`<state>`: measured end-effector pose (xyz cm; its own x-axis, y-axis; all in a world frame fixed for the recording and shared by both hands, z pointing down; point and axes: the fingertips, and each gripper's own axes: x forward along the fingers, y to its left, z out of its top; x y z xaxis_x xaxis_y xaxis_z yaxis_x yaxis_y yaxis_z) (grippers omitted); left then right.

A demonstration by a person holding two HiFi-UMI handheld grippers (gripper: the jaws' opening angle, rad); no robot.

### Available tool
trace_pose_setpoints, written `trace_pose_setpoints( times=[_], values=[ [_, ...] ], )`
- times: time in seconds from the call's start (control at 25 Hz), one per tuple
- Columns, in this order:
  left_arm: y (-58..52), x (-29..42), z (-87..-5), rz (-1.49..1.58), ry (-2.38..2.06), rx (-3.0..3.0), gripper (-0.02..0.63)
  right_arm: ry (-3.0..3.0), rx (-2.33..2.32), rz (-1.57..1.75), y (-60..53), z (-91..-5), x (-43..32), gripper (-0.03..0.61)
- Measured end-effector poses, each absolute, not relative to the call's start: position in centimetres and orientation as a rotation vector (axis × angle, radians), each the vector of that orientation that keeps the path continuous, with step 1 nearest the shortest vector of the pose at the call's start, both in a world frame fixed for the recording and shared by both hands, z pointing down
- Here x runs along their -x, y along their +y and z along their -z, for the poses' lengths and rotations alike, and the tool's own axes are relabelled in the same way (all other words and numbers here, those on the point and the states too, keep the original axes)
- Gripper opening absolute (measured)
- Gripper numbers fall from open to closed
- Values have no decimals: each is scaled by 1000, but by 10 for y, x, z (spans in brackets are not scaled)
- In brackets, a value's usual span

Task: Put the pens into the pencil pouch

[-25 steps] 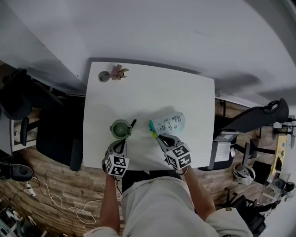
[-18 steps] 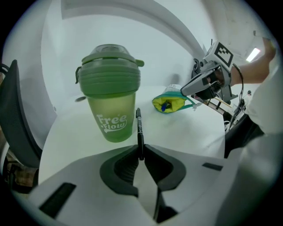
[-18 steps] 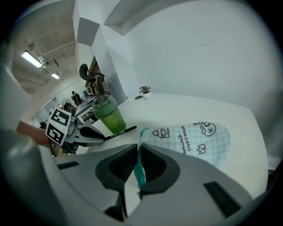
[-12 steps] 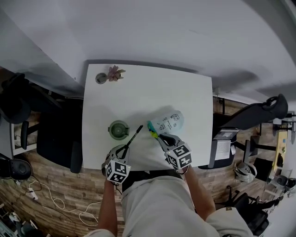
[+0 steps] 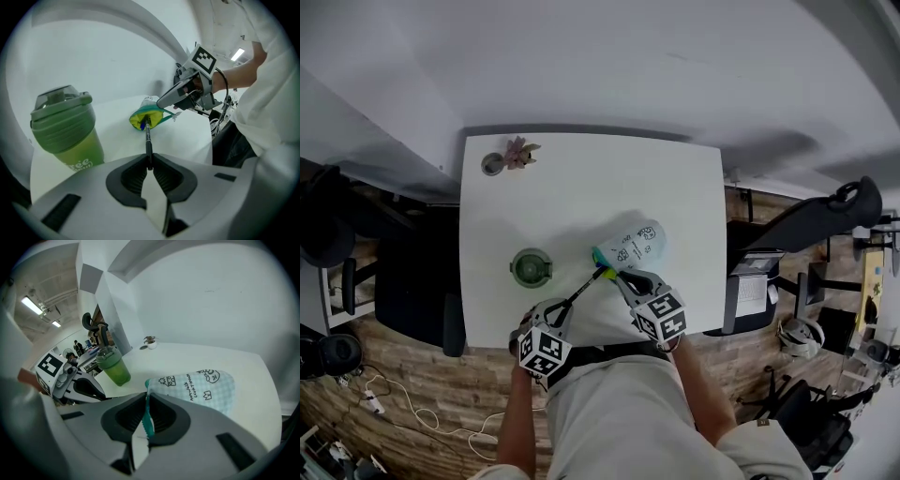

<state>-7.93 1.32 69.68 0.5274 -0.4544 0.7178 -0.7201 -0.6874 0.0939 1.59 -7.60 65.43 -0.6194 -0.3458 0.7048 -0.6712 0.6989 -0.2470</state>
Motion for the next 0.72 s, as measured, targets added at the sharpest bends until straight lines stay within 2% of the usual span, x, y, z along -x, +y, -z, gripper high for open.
trace_pose_setpoints(
  times=[0.72],
  values=[
    [-57,-1,-702,-901,-845,-2475,37,-2291,-801,-691,-72,-653,-28,28]
  ],
)
